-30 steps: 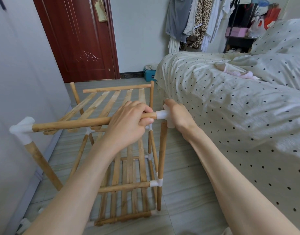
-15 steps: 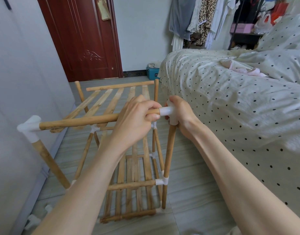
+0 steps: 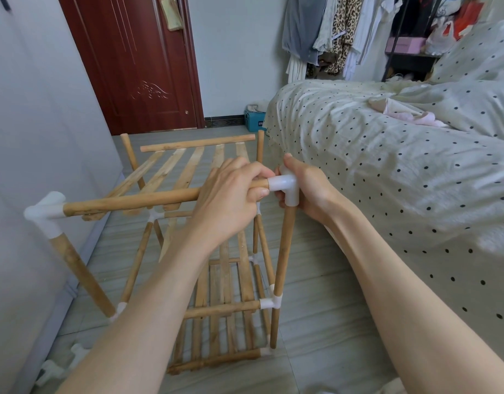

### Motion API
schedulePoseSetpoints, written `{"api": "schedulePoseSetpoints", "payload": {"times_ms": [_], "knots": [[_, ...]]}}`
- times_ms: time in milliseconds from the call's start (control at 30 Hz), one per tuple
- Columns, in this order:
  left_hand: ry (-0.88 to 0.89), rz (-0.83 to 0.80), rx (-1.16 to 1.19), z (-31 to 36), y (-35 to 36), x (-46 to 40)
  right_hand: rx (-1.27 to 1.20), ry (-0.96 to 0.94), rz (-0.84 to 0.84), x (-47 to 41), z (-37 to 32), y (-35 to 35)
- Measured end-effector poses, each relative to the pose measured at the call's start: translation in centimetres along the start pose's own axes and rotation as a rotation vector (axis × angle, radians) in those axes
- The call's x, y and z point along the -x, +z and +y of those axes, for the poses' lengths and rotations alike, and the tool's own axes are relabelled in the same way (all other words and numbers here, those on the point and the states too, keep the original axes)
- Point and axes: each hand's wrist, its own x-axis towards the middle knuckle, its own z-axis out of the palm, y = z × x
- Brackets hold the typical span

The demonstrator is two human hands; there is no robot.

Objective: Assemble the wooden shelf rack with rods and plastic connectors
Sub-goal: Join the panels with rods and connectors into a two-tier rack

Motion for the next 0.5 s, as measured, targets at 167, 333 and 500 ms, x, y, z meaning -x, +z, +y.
{"api": "schedulePoseSetpoints", "payload": {"times_ms": [167, 333, 500], "knots": [[0.009, 0.016, -0.031, 0.21, 0.12, -0.08, 0.106, -0.032, 0.040, -0.06, -0.23, -0.42], [0.009, 0.026, -0.057, 0.16, 0.37, -0.16, 0.233, -0.058, 0.102, 0.07, -0.28, -0.35], [0.010, -0.029, -0.081, -0.03, 0.76, -0.21, 0.361, -0.102, 0.250, -0.10, 0.44, -0.82]]}}
